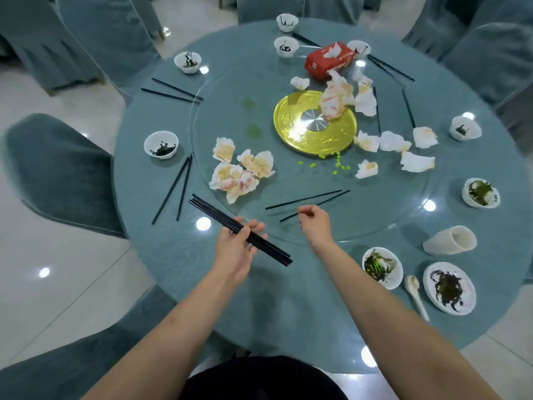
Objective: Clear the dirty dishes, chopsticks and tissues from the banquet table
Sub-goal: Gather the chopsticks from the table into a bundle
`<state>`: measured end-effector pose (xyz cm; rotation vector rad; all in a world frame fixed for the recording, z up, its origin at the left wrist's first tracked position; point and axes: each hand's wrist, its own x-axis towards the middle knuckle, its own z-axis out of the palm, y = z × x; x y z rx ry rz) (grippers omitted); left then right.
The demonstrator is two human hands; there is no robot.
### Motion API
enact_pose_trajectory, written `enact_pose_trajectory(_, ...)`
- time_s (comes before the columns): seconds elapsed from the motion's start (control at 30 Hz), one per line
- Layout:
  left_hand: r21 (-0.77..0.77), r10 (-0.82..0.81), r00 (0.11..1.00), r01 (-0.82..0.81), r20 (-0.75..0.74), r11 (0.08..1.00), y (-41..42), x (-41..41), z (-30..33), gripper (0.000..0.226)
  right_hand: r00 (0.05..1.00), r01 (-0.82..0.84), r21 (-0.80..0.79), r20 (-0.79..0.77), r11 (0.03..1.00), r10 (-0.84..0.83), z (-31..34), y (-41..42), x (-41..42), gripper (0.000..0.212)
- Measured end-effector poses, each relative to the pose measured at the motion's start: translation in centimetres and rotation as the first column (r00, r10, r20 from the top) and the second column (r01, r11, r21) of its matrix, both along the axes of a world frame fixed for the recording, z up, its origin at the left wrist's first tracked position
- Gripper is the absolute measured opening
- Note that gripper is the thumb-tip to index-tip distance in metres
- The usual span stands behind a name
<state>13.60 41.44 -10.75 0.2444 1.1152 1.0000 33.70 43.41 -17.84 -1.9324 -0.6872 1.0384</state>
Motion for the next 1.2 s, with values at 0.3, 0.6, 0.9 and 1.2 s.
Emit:
enact_pose_trajectory(0.3,-0.074,0.031,0.999,-0.033,-0.031,0.997,0.7,1.5,-1.4,0.026,0.537,-0.518,-0.315,0.604,0.796,0.589,-4.7,4.5,6.4,0.055)
enact_pose_trajectory(0.6,-0.108,0.039,0.998,-0.043,-0.041,0.993,1.3,2.4,-2.0,0.028,0.341,-0.548,-0.430,0.668,0.717,0.662,-6.3,6.1,8.2,0.045)
enact_pose_trajectory(0.9,-0.111,0.035,0.998,-0.041,-0.055,0.993,1.0,2.1,-2.3,0.027,0.342,-0.568,-0.501,0.578,0.653,0.741,-6.4,7.4,8.7,0.016)
enact_pose_trajectory(1.2,-0.096,-0.021,0.998,0.016,-0.056,0.995,0.3,0.7,-2.4,0.033,0.323,-0.539,-0.576,0.532,0.614,0.783,-5.5,7.4,7.5,0.018)
